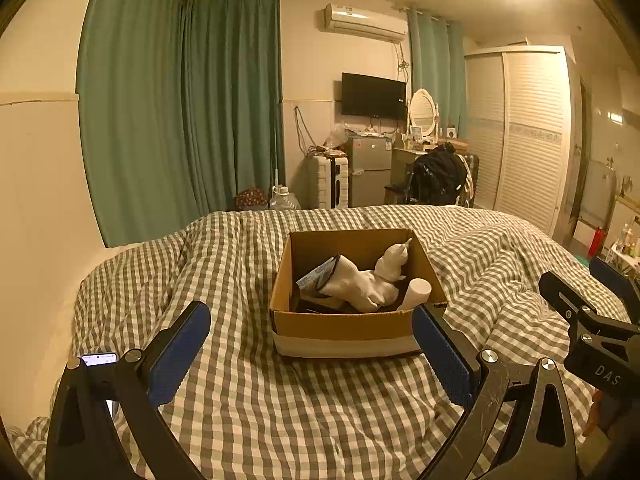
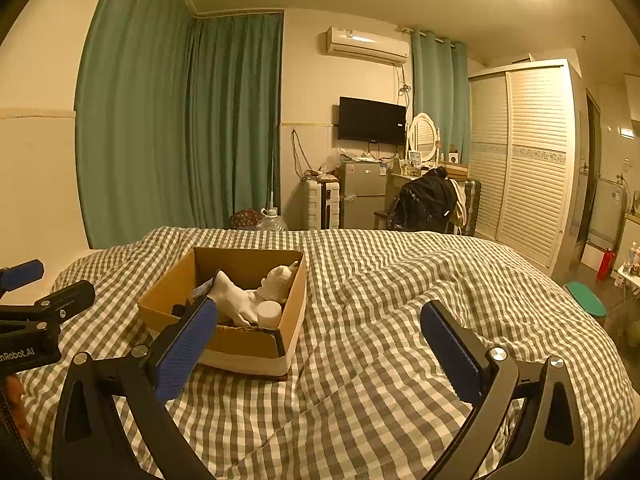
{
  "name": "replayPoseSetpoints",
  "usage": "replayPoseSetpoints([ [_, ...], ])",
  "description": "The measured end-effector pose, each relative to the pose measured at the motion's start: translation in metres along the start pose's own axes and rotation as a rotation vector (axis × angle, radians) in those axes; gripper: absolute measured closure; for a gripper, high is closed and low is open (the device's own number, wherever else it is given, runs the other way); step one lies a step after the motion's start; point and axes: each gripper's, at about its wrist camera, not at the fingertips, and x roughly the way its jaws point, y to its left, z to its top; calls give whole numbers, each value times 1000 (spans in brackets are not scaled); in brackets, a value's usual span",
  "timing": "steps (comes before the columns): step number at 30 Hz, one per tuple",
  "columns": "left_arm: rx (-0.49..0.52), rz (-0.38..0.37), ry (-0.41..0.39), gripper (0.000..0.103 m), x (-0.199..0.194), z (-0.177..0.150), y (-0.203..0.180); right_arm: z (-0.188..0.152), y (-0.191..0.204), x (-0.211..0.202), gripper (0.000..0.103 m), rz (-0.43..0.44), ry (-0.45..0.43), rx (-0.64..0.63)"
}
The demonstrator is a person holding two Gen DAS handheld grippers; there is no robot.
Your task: Organize objects
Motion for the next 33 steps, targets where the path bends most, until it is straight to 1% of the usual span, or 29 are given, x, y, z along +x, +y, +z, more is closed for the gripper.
replayPoseSetpoints([
  [6, -11, 4, -4, 0, 0, 0, 2, -2, 3, 3, 1, 5, 18, -4],
  [14, 18, 11, -11, 0, 0, -1, -2, -4, 6, 3, 1, 7, 23, -15],
  [20, 3, 17, -17, 0, 1, 0, 1, -5, 7, 4, 1, 8, 26, -17],
  [33, 4, 39, -18, 0, 1, -2, 2, -7, 8, 6, 1, 8, 36, -21],
])
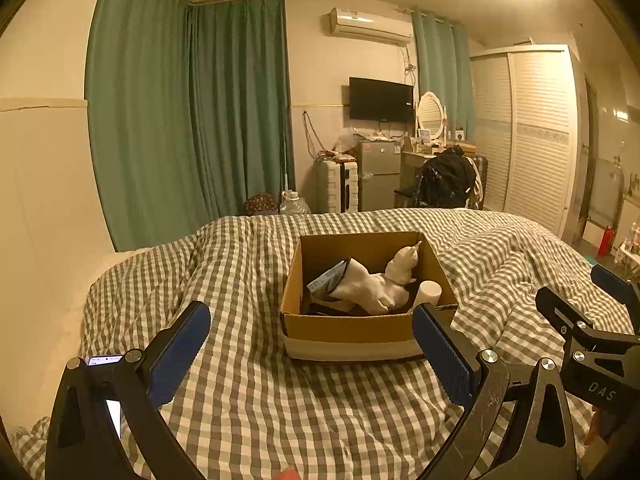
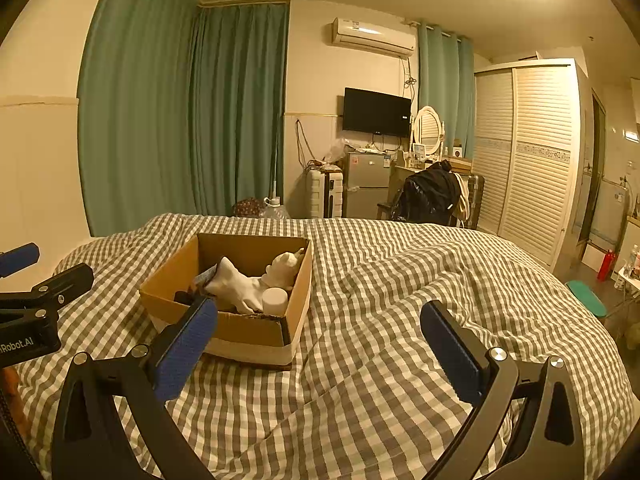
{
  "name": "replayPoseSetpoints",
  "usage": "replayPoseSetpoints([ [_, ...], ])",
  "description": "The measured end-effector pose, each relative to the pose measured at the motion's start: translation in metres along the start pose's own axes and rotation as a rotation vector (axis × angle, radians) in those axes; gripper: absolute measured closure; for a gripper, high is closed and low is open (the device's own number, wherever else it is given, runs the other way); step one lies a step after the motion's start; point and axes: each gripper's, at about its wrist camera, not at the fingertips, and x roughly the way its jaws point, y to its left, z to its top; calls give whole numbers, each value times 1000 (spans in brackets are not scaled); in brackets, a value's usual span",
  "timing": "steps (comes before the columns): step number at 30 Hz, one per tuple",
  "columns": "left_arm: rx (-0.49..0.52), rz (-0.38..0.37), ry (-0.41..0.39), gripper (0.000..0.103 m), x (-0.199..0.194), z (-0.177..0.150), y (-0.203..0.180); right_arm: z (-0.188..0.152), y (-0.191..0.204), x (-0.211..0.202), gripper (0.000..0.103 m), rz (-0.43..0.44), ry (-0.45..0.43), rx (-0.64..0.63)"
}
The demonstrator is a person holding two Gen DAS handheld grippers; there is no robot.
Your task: Organize objects
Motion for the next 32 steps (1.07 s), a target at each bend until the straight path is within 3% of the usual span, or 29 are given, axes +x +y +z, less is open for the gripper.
replayPoseSetpoints([
  [32, 4, 7, 0, 0, -1, -1, 0, -3, -3, 1, 1, -8, 7, 2],
])
